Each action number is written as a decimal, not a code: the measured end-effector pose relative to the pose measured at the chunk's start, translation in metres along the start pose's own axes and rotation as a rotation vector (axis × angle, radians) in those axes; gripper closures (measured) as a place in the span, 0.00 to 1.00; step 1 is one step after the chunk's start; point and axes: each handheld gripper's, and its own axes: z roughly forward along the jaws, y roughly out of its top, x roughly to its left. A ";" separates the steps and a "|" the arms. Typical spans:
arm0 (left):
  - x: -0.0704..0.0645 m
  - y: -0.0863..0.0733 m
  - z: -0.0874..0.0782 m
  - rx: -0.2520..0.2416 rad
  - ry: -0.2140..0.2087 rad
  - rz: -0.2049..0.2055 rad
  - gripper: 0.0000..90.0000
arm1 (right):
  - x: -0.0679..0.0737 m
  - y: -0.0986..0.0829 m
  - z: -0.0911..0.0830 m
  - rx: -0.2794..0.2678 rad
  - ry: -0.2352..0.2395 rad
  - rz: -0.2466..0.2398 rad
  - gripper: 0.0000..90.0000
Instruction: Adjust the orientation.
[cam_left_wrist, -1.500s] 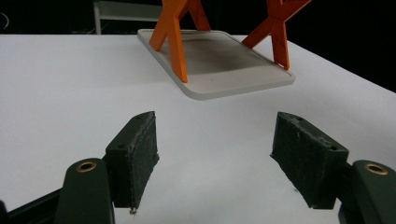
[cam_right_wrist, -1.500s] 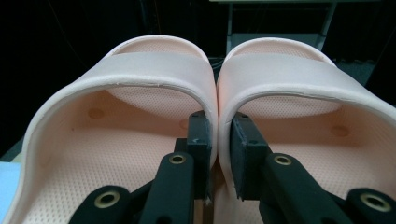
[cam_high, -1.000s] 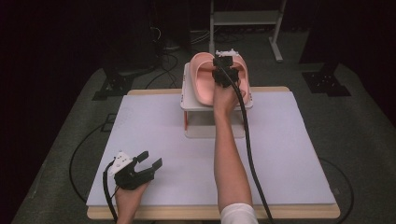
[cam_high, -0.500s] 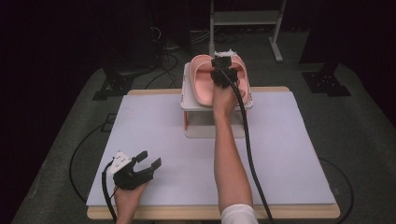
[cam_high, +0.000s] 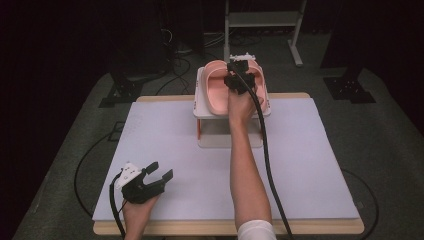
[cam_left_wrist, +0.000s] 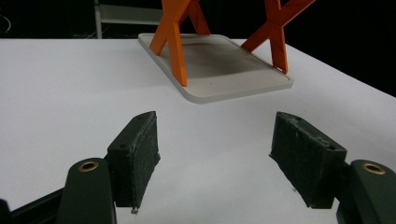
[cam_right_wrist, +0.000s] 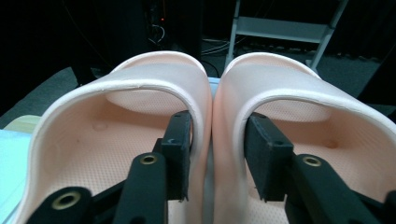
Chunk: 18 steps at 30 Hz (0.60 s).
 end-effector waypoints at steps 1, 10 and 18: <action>0.000 0.000 0.000 -0.001 0.000 -0.001 0.35 | -0.001 0.000 -0.001 0.001 0.005 0.004 0.66; -0.002 0.000 0.002 0.004 -0.002 0.006 0.35 | -0.005 -0.001 -0.010 -0.027 0.042 0.012 0.60; -0.003 0.000 0.003 -0.001 -0.003 0.003 0.34 | -0.007 -0.004 -0.019 -0.044 0.072 0.022 0.54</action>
